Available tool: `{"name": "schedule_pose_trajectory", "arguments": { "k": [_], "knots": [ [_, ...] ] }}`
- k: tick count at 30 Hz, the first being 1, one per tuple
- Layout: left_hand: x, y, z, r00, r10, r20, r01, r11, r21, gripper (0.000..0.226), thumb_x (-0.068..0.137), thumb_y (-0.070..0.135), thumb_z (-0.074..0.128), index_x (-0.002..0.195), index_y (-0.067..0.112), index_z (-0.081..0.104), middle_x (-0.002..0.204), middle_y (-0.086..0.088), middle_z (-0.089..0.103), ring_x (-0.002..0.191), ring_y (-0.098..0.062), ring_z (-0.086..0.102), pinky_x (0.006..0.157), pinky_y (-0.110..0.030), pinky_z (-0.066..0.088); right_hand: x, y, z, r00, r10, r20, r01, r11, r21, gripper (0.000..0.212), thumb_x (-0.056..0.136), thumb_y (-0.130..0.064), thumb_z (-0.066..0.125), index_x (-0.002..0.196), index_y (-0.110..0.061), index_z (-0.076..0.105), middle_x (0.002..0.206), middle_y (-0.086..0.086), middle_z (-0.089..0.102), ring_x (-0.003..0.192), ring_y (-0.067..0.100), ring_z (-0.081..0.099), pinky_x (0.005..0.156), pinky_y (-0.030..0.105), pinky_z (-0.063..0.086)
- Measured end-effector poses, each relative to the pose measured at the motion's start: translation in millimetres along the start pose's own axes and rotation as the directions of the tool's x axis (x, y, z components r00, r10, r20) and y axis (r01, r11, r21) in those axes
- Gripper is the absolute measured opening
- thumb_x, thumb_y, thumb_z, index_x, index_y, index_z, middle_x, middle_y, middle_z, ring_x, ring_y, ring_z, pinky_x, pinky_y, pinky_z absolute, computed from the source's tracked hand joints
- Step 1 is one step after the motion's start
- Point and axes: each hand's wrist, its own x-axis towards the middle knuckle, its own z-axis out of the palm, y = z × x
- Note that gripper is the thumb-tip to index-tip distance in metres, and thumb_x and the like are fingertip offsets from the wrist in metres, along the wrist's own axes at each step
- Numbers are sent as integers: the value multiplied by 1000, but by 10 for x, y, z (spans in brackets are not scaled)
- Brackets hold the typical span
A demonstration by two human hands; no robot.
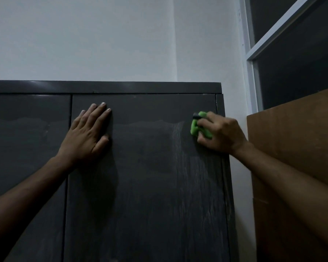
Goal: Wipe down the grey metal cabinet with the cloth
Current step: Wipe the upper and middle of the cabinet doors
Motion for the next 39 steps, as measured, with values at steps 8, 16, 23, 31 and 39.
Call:
{"name": "schedule_pose_trajectory", "arguments": {
  "k": [8, 16, 23, 31, 39],
  "knots": [
    [-8, 3, -3, 1000, 15, -10, -15, 1000, 8, 78, 97, 46, 36, 165, 9, 30, 174, -12, 21, 161, -32, 16, 130, -51, 14, -18, -74, -10, 923, -354, 152, 352, 935, 44, 31, 103, -40, 54, 115, -16, 70, 114, 15, 67, 82, 27, 69, 58, 41, 60],
    [-20, 5, 25, 1000, 10, -29, -9, 1000, 11, 76, 97, 45, 35, 165, 10, 30, 174, -11, 21, 162, -31, 16, 130, -50, 13, 24, -553, 282, 981, -189, -50, 193, 977, 94, 24, 99, -39, 60, 109, -20, 69, 97, 9, 61, 81, 24, 60, 64, 37, 53],
    [-25, 7, 25, 1000, 7, -15, -7, 1000, 25, 76, 98, 45, 33, 166, 10, 26, 175, -10, 17, 163, -29, 12, 132, -45, 8, 375, -348, 223, 980, 32, -199, -30, 999, 16, 26, 97, -39, 63, 108, -18, 73, 100, 10, 67, 78, 28, 66, 61, 39, 56],
    [-24, 14, 15, 1000, -1, -14, 1, 1000, 28, 76, 99, 45, 33, 166, 10, 25, 175, -9, 16, 163, -28, 11, 132, -46, 8, 227, -397, 304, 941, -324, -94, 328, 944, 30, 27, 104, -41, 56, 110, -19, 71, 107, 12, 63, 84, 26, 61, 62, 40, 54],
    [-23, -12, 40, 1000, 12, -28, -11, 999, 50, 75, 100, 45, 33, 167, 12, 23, 176, -9, 16, 163, -27, 10, 132, -41, 4, 225, -425, 454, 952, -231, -198, 218, 972, -85, 37, 106, -37, 52, 139, -22, 62, 145, 8, 58, 120, 35, 60, 91, 47, 46]
  ]
}}
